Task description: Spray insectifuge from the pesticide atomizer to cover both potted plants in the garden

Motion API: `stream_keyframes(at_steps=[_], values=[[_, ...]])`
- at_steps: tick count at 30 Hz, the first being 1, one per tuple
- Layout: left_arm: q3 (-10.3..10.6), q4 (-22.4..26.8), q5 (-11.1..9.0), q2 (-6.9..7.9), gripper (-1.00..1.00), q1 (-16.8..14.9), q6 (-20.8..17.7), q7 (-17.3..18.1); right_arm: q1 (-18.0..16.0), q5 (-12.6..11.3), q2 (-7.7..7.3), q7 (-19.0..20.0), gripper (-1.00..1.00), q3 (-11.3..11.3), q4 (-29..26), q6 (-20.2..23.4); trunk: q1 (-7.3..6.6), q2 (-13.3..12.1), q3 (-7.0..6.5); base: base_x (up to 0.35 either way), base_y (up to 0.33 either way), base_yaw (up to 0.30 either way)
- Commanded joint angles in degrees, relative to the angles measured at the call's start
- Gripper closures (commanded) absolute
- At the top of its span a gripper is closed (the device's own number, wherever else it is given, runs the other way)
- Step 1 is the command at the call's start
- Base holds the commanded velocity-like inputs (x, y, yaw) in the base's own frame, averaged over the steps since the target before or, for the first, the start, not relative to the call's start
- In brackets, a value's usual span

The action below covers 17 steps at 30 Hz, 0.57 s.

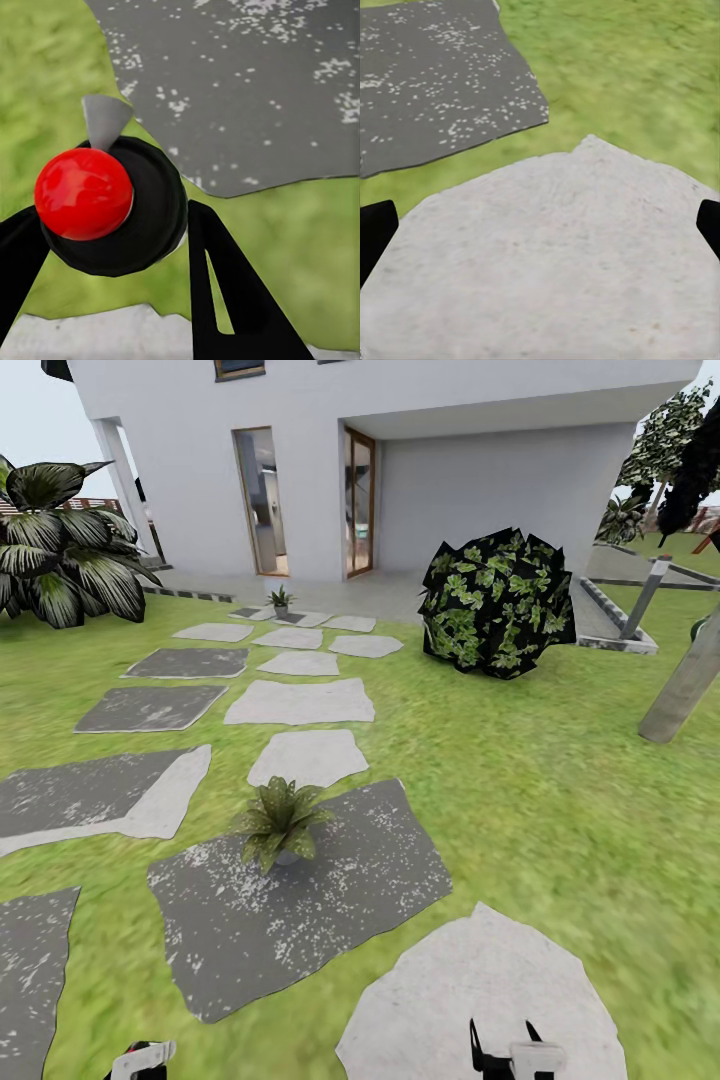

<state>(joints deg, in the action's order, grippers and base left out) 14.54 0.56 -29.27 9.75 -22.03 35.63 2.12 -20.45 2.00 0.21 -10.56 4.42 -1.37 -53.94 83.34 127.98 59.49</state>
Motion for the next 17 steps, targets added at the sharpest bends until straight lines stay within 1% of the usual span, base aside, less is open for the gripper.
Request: stream_keyframes(at_steps=[1,17], values=[[0.4,-0.03,-0.61,0.01,1.0,-0.03,0.14,0.25,-0.03,0.2,0.03,-0.6,-1.0,0.42,0.04,-0.06,-0.01,0.02,0.04,0.0,0.0,0.0],[0.41,0.01,-0.61,0.01,1.0,-0.03,0.23,0.25,0.29,0.2,0.02,-0.6,-1.0,0.41,0.05,-0.06,-0.01,0.02,0.04,0.0,0.0,0.0]])
